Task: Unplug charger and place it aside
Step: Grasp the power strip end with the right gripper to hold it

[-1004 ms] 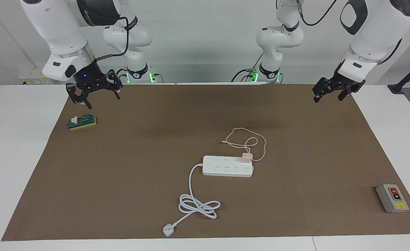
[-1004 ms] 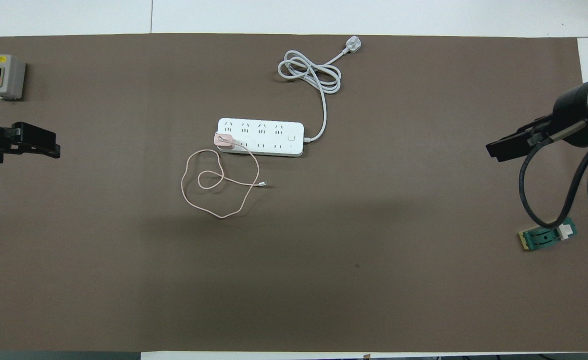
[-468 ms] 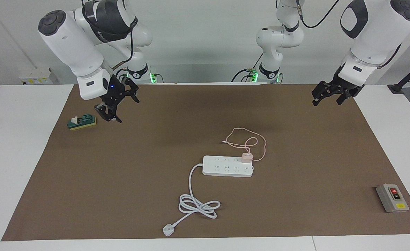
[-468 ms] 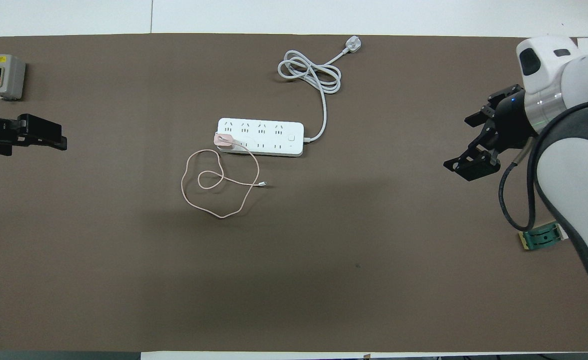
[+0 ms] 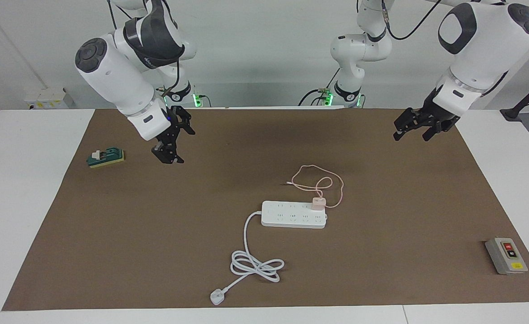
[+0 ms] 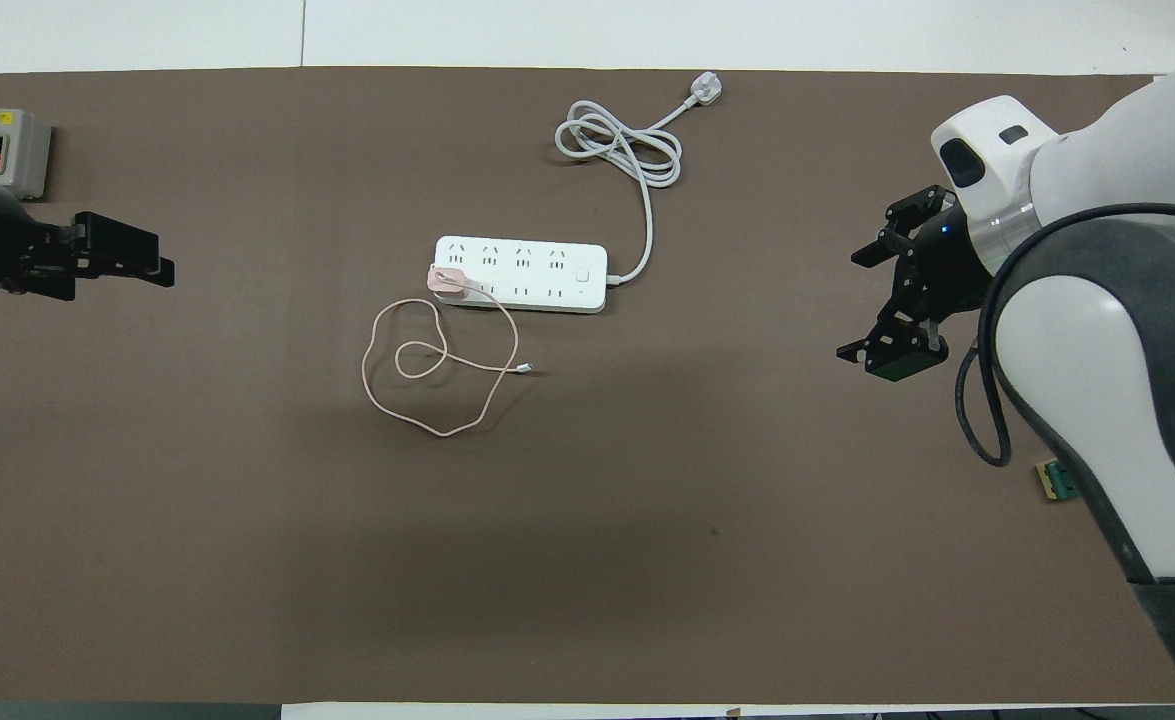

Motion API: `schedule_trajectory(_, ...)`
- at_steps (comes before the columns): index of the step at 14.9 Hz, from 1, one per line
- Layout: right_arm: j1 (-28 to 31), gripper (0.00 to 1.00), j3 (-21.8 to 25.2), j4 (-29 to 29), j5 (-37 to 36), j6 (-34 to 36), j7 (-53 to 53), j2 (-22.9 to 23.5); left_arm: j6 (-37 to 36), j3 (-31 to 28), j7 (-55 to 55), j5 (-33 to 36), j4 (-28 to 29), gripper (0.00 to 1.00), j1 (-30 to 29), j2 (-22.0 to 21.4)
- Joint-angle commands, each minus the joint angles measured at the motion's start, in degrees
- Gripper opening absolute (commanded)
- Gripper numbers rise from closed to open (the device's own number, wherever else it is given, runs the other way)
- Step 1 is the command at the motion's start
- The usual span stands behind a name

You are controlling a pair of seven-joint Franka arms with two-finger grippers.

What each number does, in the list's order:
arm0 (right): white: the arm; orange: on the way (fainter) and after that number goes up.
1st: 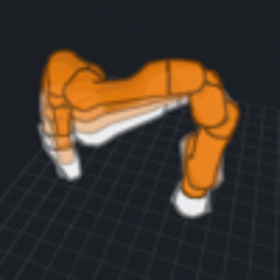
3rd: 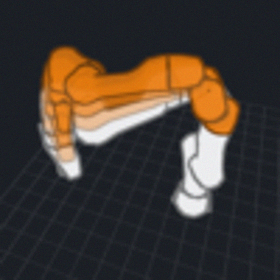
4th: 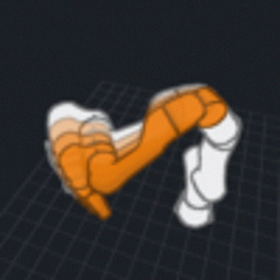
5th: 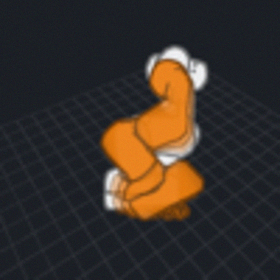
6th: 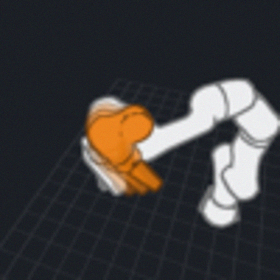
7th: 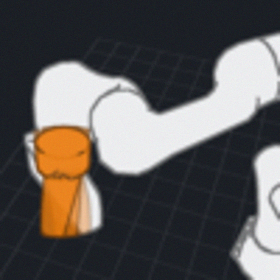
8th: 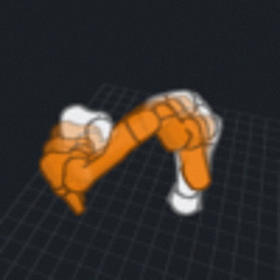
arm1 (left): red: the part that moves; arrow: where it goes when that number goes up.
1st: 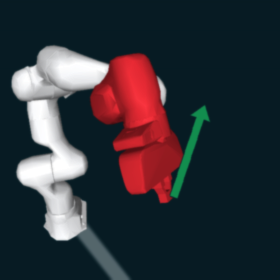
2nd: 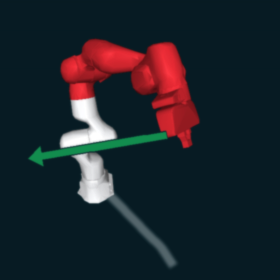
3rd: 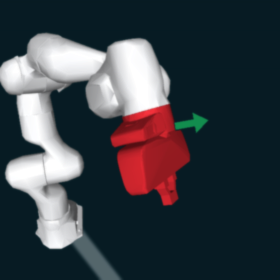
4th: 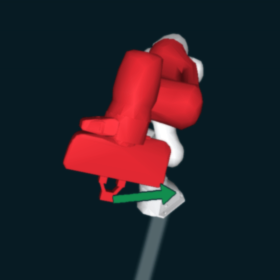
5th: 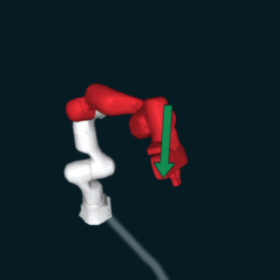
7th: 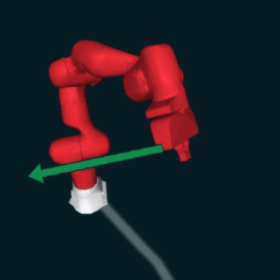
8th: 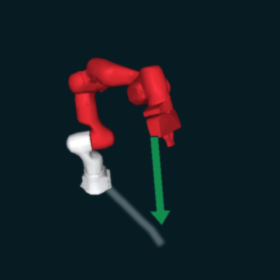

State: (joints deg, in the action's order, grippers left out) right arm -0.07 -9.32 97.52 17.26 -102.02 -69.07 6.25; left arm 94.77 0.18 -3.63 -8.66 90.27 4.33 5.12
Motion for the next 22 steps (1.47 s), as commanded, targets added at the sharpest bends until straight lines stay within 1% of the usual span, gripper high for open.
schedule_trajectory(1,0.07,1.0,-2.27,2.67,1.46,-6.07,-3.61,1.47,1.03,-0.53,0.47,-0.57,-1.06,1.0,2.09,3.14)
schedule_trajectory(2,0.16,1.0,-3.76,2.94,1.46,-8.43,-3.79,2.61,1.73,-0.61,0.56,-0.3,-0.71,1.0,2.26,3.32)
schedule_trajectory(4,0.07,1.0,-6.84,3.55,1.37,-12.74,-4.23,4.28,2.52,-0.62,0.03,0.05,-0.53,1.0,2.79,5.07)
schedule_trajectory(7,-0.45,1.0,-10.09,4.26,1.11,-20.38,-2.74,6.48,2.96,-0.7,-0.15,1.18,-1.06,1.0,3.58,5.51)
schedule_trajectory(9,-0.72,1.0,-12.55,4.26,1.02,-24.34,-1.16,9.9,3.14,-0.62,-1.37,5.13,-1.85,1.0,5.59,6.22)
schedule_trajectory(12,-0.72,1.0,-15.81,3.65,0.49,-33.82,-0.8,15.43,3.23,-0.62,-10.75,5.58,-2.03,1.0,5.61,7.09)
schedule_trajectory(13,-0.72,1.0,-16.95,3.64,-0.12,-37.34,-0.8,16.67,3.4,-0.62,-11.22,5.59,-2.64,1.0,5.78,7.62)
schedule_trajectory(15,-0.81,1.0,-18.27,3.65,-1.44,-42.62,-0.02,19.14,3.31,-0.79,-11.84,5.85,-5.36,1.0,6.22,9.63)
schedule_trajectory(16,-0.81,1.0,-19.06,3.47,-1.44,-44.04,0.6,20.1,3.23,-0.79,-11.75,5.85,-6.15,1.0,6.31,9.73)
schedule_trajectory(18,-0.81,1.0,-19.24,3.2,-3.19,-46.32,0.52,22.21,3.49,-0.7,-11.05,5.59,-6.59,1.0,5.7,9.3)
schedule_trajectory(20,-0.81,1.0,-19.59,3.2,-5.04,-48.09,0.51,24.5,6.37,-0.88,-11.22,5.93,-7.12,1.0,6.13,9.99)
schedule_trajectory(22,-3.35,1.0,-19.59,3.2,-5.14,-50.36,0.6,26.34,7.62,-0.97,-15.76,5.5,-7.12,1.0,6.49,10.26)
